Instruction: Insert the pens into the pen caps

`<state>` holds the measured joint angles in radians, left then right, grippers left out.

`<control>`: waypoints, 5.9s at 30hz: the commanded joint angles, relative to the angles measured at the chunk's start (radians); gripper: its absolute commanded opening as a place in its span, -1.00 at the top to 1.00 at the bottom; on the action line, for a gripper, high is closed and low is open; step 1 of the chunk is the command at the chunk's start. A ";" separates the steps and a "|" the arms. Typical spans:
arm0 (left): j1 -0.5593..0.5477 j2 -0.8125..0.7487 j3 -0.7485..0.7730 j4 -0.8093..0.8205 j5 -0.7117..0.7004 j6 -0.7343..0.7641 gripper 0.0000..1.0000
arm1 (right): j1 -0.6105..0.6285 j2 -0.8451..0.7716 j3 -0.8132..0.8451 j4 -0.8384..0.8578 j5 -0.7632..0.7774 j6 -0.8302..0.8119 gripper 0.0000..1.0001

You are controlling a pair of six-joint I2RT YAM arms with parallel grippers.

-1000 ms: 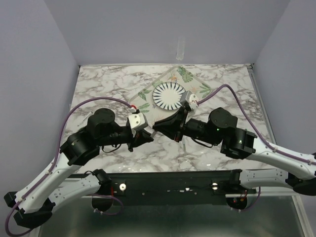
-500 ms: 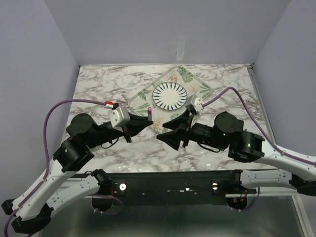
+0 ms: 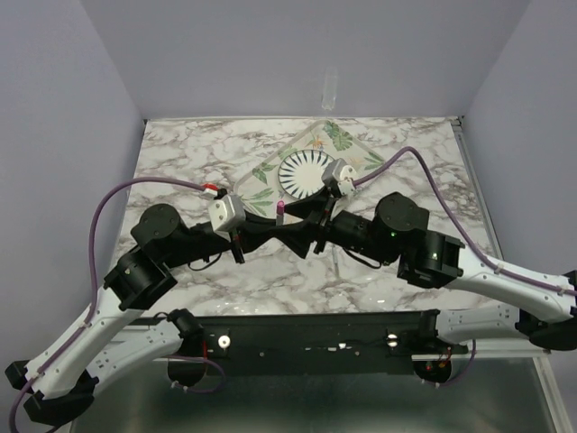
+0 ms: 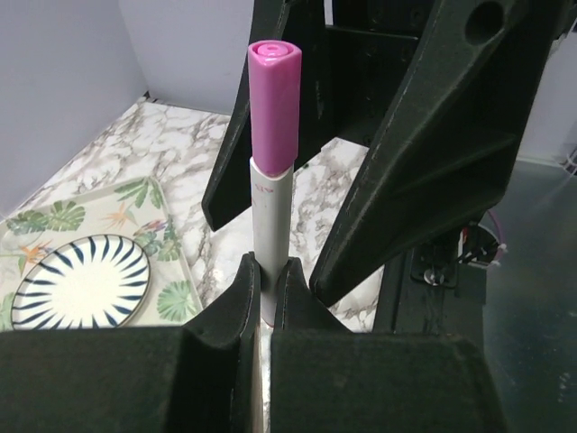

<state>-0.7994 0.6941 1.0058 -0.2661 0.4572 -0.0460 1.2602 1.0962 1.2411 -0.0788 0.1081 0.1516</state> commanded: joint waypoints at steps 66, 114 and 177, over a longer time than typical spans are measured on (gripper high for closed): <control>0.002 -0.008 -0.076 0.151 0.090 -0.091 1.00 | 0.005 -0.021 0.101 0.025 0.005 0.062 -0.60; 0.003 -0.021 -0.058 0.163 0.127 -0.250 1.00 | -0.027 0.140 0.224 0.027 -0.041 0.147 0.09; 0.003 0.166 0.336 0.021 -0.051 -0.043 1.00 | -0.015 0.228 -0.213 -0.223 -0.421 0.066 0.99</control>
<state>-0.8005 0.8459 1.2179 -0.5964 0.4980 -0.1268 1.1843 1.1854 1.1393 0.3069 -0.0429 0.2565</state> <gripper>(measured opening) 0.195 0.115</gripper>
